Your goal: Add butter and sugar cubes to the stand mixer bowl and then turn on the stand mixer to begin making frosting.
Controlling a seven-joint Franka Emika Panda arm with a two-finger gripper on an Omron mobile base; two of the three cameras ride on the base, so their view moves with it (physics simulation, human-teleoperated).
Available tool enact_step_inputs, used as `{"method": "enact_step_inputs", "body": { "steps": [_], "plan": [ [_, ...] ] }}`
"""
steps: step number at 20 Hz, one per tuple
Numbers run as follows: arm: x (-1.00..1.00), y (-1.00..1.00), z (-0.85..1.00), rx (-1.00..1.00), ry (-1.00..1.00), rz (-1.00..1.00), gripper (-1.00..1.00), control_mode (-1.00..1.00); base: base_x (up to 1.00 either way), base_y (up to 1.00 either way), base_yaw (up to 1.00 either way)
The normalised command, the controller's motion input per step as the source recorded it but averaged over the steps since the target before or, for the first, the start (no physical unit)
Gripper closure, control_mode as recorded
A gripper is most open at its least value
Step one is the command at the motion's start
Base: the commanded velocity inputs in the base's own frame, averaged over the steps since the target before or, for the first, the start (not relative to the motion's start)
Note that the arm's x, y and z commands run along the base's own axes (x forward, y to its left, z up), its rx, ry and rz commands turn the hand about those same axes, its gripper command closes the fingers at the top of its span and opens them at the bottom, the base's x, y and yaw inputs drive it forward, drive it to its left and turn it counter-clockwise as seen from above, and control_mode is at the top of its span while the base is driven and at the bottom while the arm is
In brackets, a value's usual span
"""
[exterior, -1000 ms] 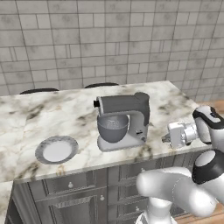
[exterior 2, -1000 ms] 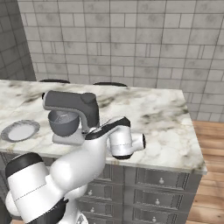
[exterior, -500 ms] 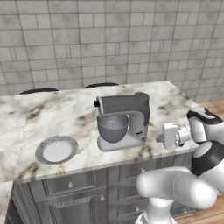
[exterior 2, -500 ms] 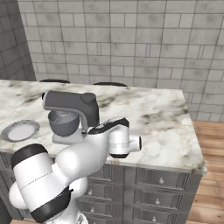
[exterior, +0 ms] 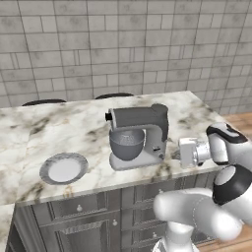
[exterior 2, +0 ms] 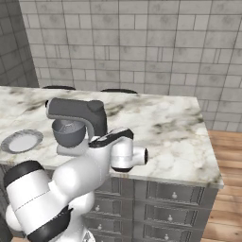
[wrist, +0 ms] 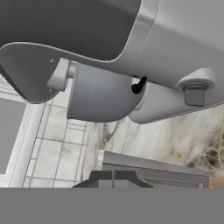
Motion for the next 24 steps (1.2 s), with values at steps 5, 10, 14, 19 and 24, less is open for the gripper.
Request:
{"method": "enact_step_inputs", "body": {
  "steps": [5,10,14,19,24],
  "plan": [
    [0.02,0.22,0.0,-0.08,0.0,-0.12,1.0,-1.0,0.0,0.0,0.0],
    [0.14,0.01,-0.01,-0.07,0.0,-0.11,1.0,-1.0,0.0,0.0,0.0],
    [0.14,-0.02,-0.01,-0.05,0.0,-0.09,1.0,-1.0,0.0,0.0,0.0],
    [0.18,-0.03,-0.08,-0.02,0.04,-0.06,1.0,-1.0,0.0,0.0,0.0],
    [0.21,-0.1,-0.12,-0.02,0.09,-0.06,1.0,-1.0,0.0,0.0,0.0]
  ]
}}
